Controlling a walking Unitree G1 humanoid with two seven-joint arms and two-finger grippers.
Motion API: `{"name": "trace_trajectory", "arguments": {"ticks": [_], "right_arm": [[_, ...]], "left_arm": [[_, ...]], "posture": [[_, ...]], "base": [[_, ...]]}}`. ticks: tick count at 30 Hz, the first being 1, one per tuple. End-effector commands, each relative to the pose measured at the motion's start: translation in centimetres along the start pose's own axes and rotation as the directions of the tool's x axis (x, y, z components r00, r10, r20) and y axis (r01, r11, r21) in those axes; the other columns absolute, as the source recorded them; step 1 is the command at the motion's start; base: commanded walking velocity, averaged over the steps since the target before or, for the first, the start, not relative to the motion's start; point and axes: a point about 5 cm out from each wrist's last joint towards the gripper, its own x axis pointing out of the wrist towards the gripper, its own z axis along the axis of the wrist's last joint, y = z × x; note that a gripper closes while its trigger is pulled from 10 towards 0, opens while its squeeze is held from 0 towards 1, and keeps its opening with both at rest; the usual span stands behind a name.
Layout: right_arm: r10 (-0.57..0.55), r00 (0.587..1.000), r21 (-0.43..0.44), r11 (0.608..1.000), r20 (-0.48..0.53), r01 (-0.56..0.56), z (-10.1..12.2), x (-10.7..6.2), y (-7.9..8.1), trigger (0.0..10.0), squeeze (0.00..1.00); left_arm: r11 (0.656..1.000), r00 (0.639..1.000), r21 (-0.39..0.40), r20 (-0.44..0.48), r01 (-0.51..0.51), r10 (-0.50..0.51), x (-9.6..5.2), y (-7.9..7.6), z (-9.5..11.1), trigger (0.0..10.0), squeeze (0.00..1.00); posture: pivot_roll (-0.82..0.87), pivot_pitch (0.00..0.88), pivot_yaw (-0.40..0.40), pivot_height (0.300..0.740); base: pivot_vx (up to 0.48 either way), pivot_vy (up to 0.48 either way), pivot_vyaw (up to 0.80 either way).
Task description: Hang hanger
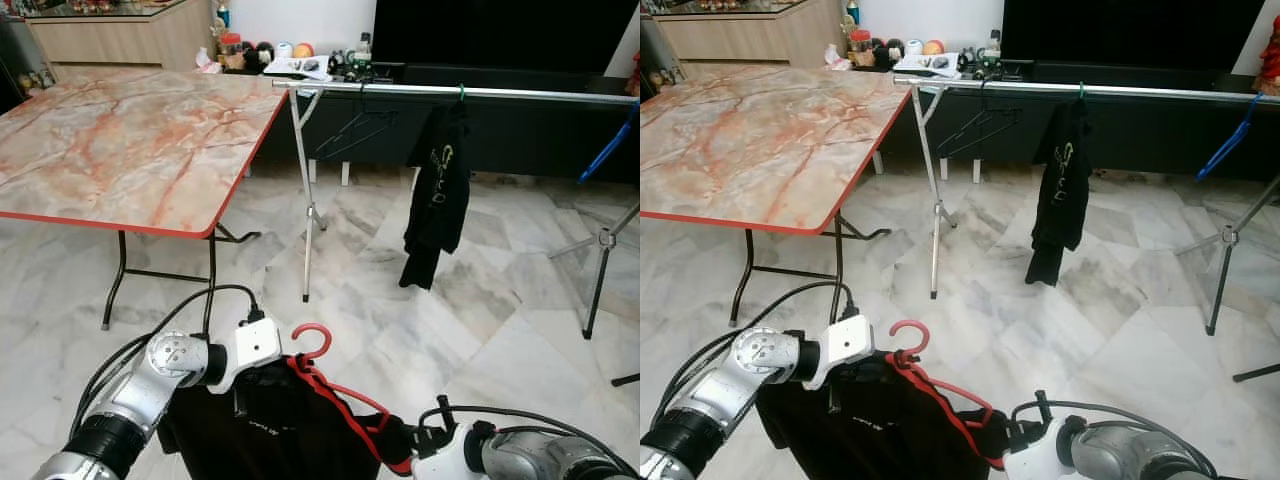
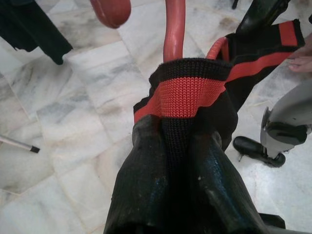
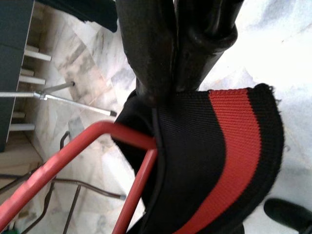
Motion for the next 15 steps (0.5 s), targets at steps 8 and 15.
{"name": "trace_trajectory", "arguments": {"ticks": [8,15], "right_arm": [[0.064,0.988,0.021,0.998,-0.138,-0.062,-2.4,-1.5,1.1,0.0,0.0],[0.093,0.974,0.089,0.993,-0.205,-0.076,-3.4,-2.5,2.1,0.0,0.0]], "left_arm": [[0.995,0.993,-0.005,-0.061,0.102,-0.102,-3.0,0.2,-0.8,10.0,0.0],[0.997,0.997,-0.03,-0.024,0.071,-0.072,-3.7,0.8,-0.6,10.0,0.0]], "posture": [[0.1,0.078,0.045,0.74],[0.09,0.074,0.045,0.74]], "base": [[0.0,0.0,0.0],[0.0,0.0,0.0]]}}
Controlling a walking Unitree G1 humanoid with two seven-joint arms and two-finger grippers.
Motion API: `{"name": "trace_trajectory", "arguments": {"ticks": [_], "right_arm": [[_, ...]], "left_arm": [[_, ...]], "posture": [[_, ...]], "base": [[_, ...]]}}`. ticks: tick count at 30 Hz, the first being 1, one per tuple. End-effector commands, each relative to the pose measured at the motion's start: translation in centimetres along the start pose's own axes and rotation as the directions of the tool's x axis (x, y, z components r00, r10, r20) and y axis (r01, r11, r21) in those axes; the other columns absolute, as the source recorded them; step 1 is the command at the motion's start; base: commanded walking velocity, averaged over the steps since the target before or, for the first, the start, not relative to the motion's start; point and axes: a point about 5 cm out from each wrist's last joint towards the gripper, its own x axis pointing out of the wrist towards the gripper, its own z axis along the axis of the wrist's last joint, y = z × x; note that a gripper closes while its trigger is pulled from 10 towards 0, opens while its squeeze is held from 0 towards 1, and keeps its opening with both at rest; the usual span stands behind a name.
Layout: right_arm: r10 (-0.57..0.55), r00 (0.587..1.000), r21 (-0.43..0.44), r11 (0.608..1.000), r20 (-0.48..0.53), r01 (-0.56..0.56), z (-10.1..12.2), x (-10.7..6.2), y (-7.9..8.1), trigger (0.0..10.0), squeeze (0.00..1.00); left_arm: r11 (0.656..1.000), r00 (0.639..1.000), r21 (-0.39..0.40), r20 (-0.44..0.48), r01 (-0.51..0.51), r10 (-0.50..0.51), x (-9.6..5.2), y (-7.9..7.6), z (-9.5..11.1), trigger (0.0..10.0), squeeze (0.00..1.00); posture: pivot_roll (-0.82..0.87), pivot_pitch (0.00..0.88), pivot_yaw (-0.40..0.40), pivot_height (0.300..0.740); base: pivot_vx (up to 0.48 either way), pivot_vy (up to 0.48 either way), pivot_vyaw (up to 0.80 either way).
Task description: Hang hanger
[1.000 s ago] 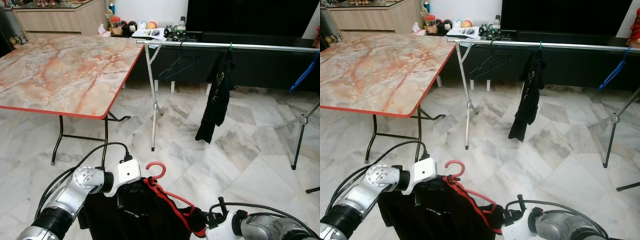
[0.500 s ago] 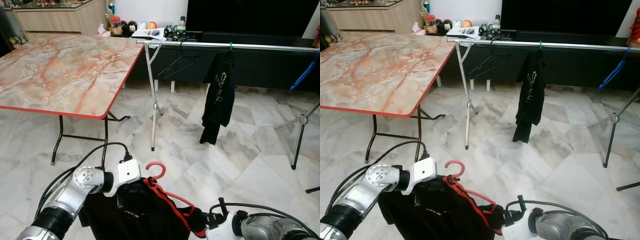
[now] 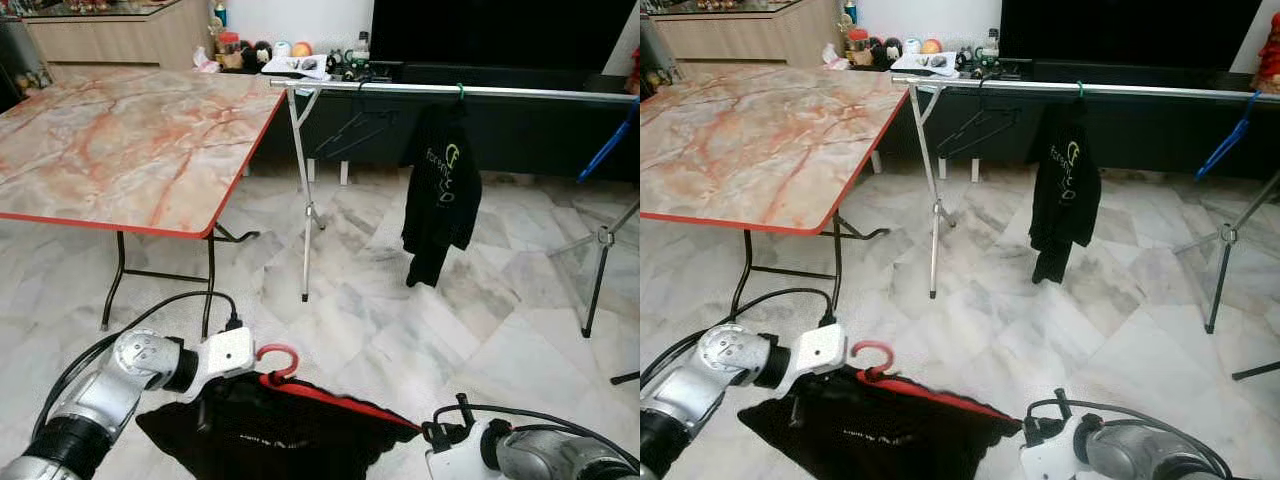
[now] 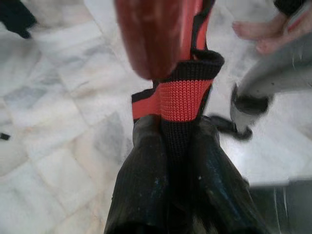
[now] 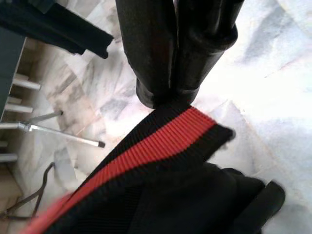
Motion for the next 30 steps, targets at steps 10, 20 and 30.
{"name": "trace_trajectory", "arguments": {"ticks": [10,20,30], "right_arm": [[0.048,0.999,0.148,0.988,-0.016,-0.046,0.4,0.0,3.2,0.0,0.0],[0.022,0.998,0.356,0.933,0.064,-0.044,1.8,0.7,2.8,10.0,1.0],[0.14,0.97,0.56,0.796,0.198,-0.23,2.4,0.5,3.7,10.0,1.0]], "left_arm": [[0.994,0.986,-0.065,0.134,-0.086,0.094,-0.7,1.1,1.6,10.0,0.0],[0.998,0.996,-0.028,0.066,-0.051,0.053,1.1,0.0,0.9,10.0,0.0],[0.998,0.997,-0.008,0.035,-0.064,0.065,1.5,-0.4,0.4,10.0,0.0]], "posture": [[0.09,0.066,0.043,0.74],[0.07,0.044,0.049,0.74],[0.08,0.005,0.051,0.74]], "base": [[0.0,0.0,0.0],[0.0,0.0,0.0],[0.0,0.0,0.0]]}}
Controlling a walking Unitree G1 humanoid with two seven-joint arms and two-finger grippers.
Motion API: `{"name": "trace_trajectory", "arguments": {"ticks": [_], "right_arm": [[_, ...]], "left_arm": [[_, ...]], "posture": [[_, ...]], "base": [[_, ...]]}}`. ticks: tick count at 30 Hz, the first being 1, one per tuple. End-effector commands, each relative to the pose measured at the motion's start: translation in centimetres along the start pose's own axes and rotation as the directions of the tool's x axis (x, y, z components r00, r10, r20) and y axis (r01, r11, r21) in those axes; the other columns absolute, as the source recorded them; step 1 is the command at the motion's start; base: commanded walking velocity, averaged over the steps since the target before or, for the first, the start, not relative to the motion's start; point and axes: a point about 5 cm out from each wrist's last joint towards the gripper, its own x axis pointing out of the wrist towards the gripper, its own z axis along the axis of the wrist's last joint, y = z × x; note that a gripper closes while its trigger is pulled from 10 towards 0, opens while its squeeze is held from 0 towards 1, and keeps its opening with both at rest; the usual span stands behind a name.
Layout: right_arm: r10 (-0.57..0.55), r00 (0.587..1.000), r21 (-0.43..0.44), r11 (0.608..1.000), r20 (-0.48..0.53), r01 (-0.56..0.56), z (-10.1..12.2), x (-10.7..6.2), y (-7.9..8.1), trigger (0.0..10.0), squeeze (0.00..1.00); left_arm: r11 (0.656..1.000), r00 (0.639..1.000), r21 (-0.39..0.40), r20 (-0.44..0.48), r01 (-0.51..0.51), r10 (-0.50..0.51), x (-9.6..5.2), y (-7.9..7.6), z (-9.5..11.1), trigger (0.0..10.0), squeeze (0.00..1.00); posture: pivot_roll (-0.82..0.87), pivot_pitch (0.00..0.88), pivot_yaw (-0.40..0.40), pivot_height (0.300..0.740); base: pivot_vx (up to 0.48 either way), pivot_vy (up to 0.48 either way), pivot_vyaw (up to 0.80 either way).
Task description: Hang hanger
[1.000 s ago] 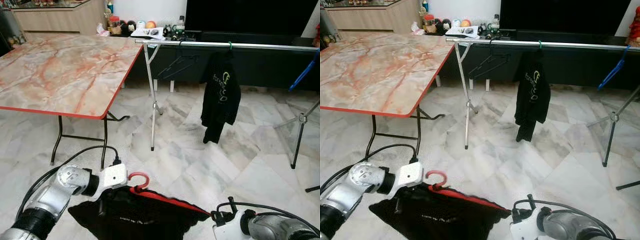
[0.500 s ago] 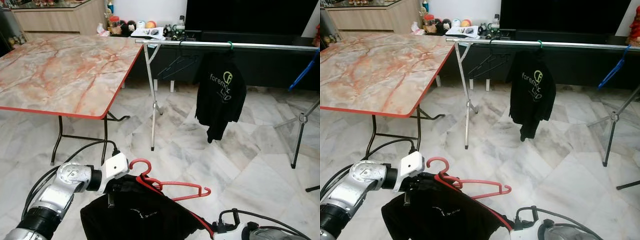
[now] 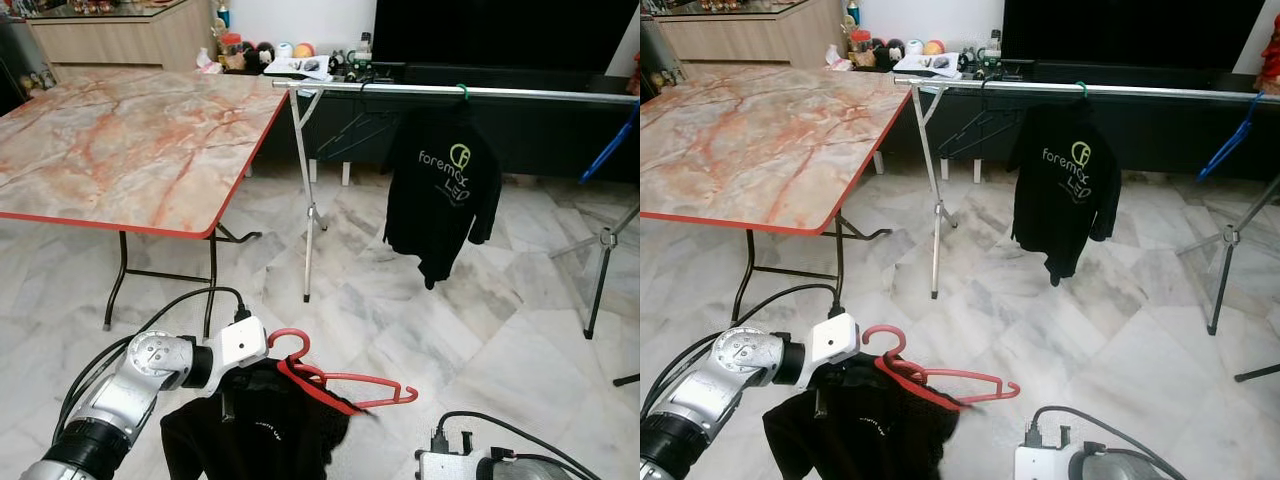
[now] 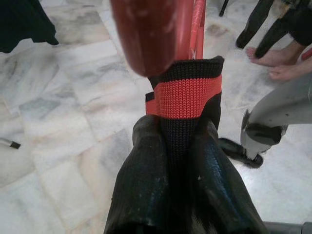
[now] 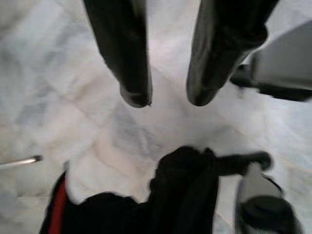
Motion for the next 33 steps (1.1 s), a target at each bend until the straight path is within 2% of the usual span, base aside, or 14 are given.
{"name": "trace_trajectory", "arguments": {"ticks": [1,7,8,15,18,19,21,23,24,26,28,30,32,33], "right_arm": [[0.055,0.998,0.084,0.995,0.017,-0.056,-0.1,0.0,0.4,10.0,1.0],[0.013,0.997,0.148,0.989,0.073,-0.024,0.4,-0.4,-0.9,10.0,1.0],[-0.075,0.993,0.206,0.977,0.091,0.055,0.6,-0.5,-1.8,10.0,0.01],[-0.529,0.843,0.603,0.705,0.099,0.372,1.6,-0.7,-5.2,10.0,0.0],[-0.687,0.724,0.889,0.367,0.059,0.275,1.2,-0.3,-4.3,10.0,0.0],[-0.687,0.724,0.889,0.367,0.059,0.275,1.2,-0.3,-4.3,10.0,0.0],[-0.737,0.661,0.904,0.176,-0.141,0.39,0.9,0.6,-2.8,10.0,0.0],[-0.762,0.62,0.91,0.104,-0.187,0.402,1.0,0.7,-2.8,10.0,0.0],[-0.801,0.501,0.938,-0.215,-0.329,0.273,0.7,0.5,-1.9,10.0,0.0],[-0.772,0.429,0.876,-0.47,-0.469,0.112,0.1,0.2,-0.7,10.0,0.0],[-0.7,0.438,0.797,-0.6,-0.564,0.069,-0.6,0.7,1.1,10.0,0.0],[-0.68,0.492,0.818,-0.561,-0.544,0.13,-0.3,1.5,2.0,10.0,0.0],[-0.714,0.535,0.892,-0.382,-0.452,0.244,0.9,2.1,1.4,10.0,0.0],[-0.722,0.542,0.903,-0.355,-0.43,0.244,1.5,2.4,0.9,10.0,0.0]], "left_arm": [[0.999,0.999,0.033,-0.034,0.011,-0.009,0.1,-0.3,-0.3,10.0,0.0],[0.995,0.995,-0.002,0.023,-0.1,0.1,1.0,0.1,-0.5,10.0,0.0],[0.984,0.983,-0.018,0.054,-0.175,0.176,1.2,0.6,-0.4,10.0,0.0],[0.882,0.893,-0.281,0.141,-0.378,0.428,1.8,1.3,-1.1,10.0,0.0],[0.83,0.838,-0.271,0.123,-0.487,0.532,1.9,1.3,-1.6,10.0,0.0],[0.83,0.838,-0.271,0.123,-0.487,0.532,1.9,1.3,-1.6,10.0,0.0],[0.695,0.724,-0.376,0.086,-0.613,0.685,0.7,1.7,-2.6,10.0,0.0],[0.656,0.691,-0.387,0.066,-0.648,0.72,0.4,1.8,-3.0,10.0,0.0],[0.539,0.59,-0.45,0.033,-0.712,0.807,-1.4,1.9,-3.9,10.0,0.0],[0.37,0.446,-0.513,-0.029,-0.774,0.894,-4.1,2.4,-4.9,10.0,0.0],[0.22,0.33,-0.566,-0.099,-0.795,0.939,-6.7,2.3,-6.4,10.0,0.0],[0.192,0.317,-0.555,-0.138,-0.809,0.938,-7.3,1.8,-7.7,10.0,0.0],[0.291,0.381,-0.377,-0.188,-0.879,0.905,-6.8,0.8,-8.9,10.0,0.0],[0.3,0.398,-0.381,-0.212,-0.875,0.893,-6.5,0.1,-9.5,10.0,0.0]], "posture": [[0.08,0.0,0.053,0.74],[0.07,0.0,0.055,0.74],[0.07,0.0,0.063,0.74],[0.03,0.0,0.091,0.74],[0.13,0.0,0.048,0.74],[0.13,0.0,0.048,0.74],[0.08,0.02,0.081,0.74],[0.08,0.02,0.081,0.74],[0.11,0.071,0.081,0.74],[0.1,0.091,0.097,0.74],[0.06,0.121,0.088,0.74],[0.07,0.132,0.081,0.74],[0.09,0.125,0.093,0.74],[0.06,0.138,0.093,0.74]], "base": [[0.0,0.0,0.0],[0.0,0.0,0.0],[0.0,0.0,0.0],[0.0,0.0,0.0],[0.0,0.0,0.0],[0.0,0.0,0.0],[0.0,0.0,0.0],[0.0,0.0,0.0],[0.0,0.0,0.0],[0.0,0.0,0.0],[0.0,0.0,0.0],[0.0,0.0,0.0],[0.0,0.0,0.0],[0.0,0.0,0.0]]}}
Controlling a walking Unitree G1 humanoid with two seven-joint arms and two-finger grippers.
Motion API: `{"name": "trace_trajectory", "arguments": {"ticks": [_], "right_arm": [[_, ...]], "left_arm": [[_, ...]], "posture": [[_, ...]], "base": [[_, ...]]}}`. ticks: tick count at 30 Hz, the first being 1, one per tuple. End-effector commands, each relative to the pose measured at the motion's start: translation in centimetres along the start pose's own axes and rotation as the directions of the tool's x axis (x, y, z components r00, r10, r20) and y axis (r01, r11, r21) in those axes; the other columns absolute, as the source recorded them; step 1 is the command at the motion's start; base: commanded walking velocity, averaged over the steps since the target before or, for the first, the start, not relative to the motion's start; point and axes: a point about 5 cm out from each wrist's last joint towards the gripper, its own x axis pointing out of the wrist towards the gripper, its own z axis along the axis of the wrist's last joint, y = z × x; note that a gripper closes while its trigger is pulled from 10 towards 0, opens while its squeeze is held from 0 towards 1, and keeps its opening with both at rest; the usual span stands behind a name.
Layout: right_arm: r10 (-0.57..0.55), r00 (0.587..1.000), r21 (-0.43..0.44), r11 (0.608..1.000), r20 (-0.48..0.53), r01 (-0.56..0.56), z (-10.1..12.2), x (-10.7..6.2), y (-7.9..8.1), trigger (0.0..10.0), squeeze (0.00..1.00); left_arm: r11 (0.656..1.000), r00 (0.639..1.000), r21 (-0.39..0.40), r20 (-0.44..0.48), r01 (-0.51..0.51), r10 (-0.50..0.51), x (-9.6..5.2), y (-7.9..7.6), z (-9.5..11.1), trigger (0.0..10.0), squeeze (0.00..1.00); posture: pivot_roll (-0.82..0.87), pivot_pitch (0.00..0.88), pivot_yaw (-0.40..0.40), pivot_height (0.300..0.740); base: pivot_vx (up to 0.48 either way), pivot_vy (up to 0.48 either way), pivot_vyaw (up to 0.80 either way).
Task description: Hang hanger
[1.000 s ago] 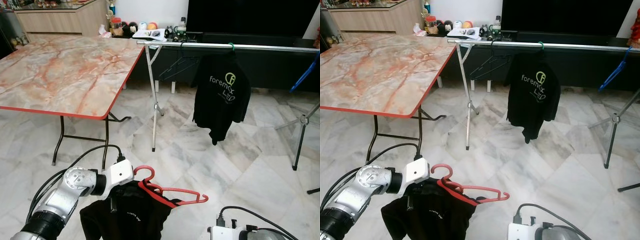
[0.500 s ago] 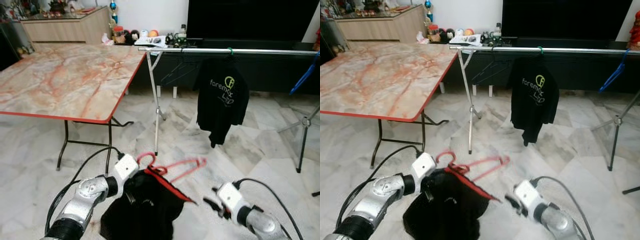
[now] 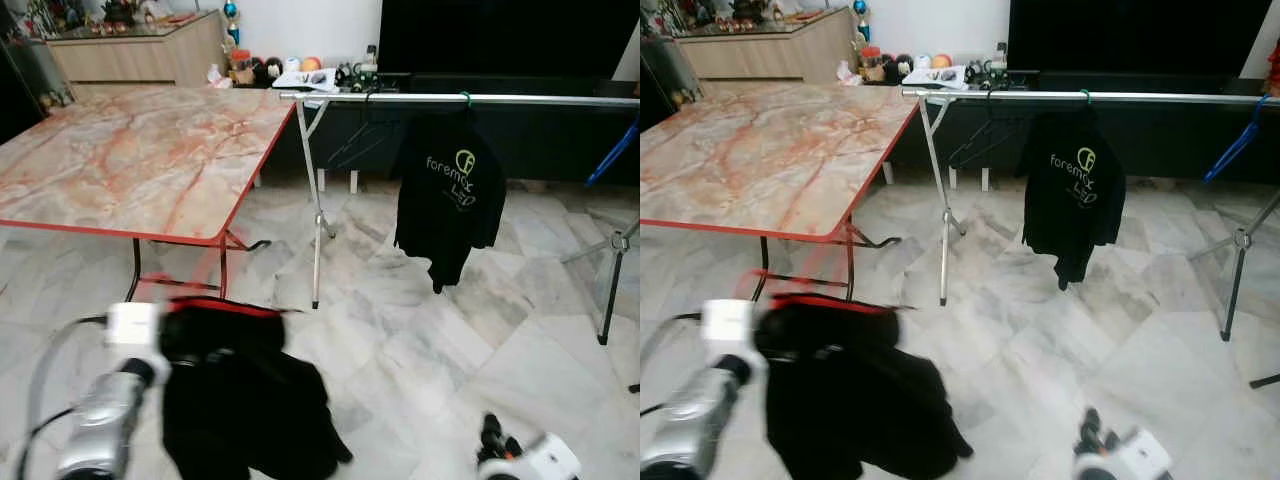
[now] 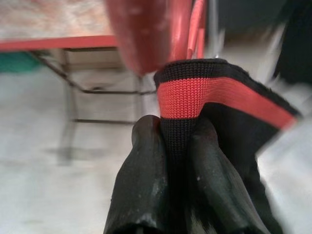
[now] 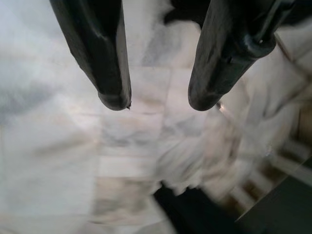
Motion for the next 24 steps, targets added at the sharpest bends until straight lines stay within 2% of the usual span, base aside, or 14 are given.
{"name": "trace_trajectory", "arguments": {"ticks": [1,5,9,11,14,17,19,24], "right_arm": [[0.054,0.998,-0.041,0.998,-0.012,-0.054,-0.3,0.1,2.0,10.0,0.0],[0.021,1.0,0.023,1.0,0.023,-0.022,0.3,-0.2,1.5,10.0,0.0],[-0.022,1.0,-0.013,1.0,-0.017,0.021,-0.3,-0.6,0.2,10.0,0.0],[-0.04,0.999,0.006,0.999,-0.008,0.041,-0.2,-0.6,-0.3,10.0,0.0],[-0.028,1.0,-0.052,0.998,0.012,0.028,0.3,-0.5,-0.4,10.0,0.0],[-0.012,1.0,-0.064,0.998,0.026,0.014,0.7,-0.4,-0.3,10.0,0.0],[0.011,0.998,-0.084,0.996,0.063,-0.006,1.6,-0.2,-0.1,10.0,0.0],[0.053,0.995,-0.16,0.986,0.083,-0.039,2.0,0.0,0.1,10.0,0.0]], "left_arm": [[0.999,0.998,0.021,-0.045,0.045,-0.044,-0.6,-1.6,-1.7,10.0,0.0],[0.997,0.997,0.029,-0.041,0.07,-0.069,-1.0,-2.8,-2.0,10.0,0.0],[0.996,0.996,0.037,-0.038,0.08,-0.078,-1.0,-2.9,-1.8,10.0,0.0],[0.996,0.996,0.043,-0.035,0.078,-0.077,-0.8,-2.8,-1.8,10.0,0.0],[0.997,0.997,0.047,-0.041,0.066,-0.064,-0.9,-2.8,-2.2,10.0,0.0],[0.998,0.998,0.026,-0.04,0.049,-0.048,-0.9,-3.1,-2.5,10.0,0.0],[0.999,0.998,0.008,-0.045,0.053,-0.052,-1.1,-3.5,-2.8,10.0,0.0],[0.998,0.997,-0.015,-0.05,0.059,-0.059,-1.1,-3.9,-3.2,10.0,0.0]], "posture": [[0.05,0.15,0.099,0.74],[0.05,0.152,0.09,0.74],[0.05,0.156,0.083,0.74],[0.04,0.157,0.077,0.74],[0.02,0.144,0.069,0.74],[0.02,0.118,0.065,0.74],[0.01,0.089,0.064,0.74],[0.0,0.025,0.072,0.74]], "base": [[0.0,0.0,0.0],[0.0,0.0,0.0],[0.0,0.0,0.0],[0.0,0.0,0.0],[0.0,0.0,0.0],[0.0,0.0,0.0],[0.0,0.0,0.0],[0.0,0.0,0.0]]}}
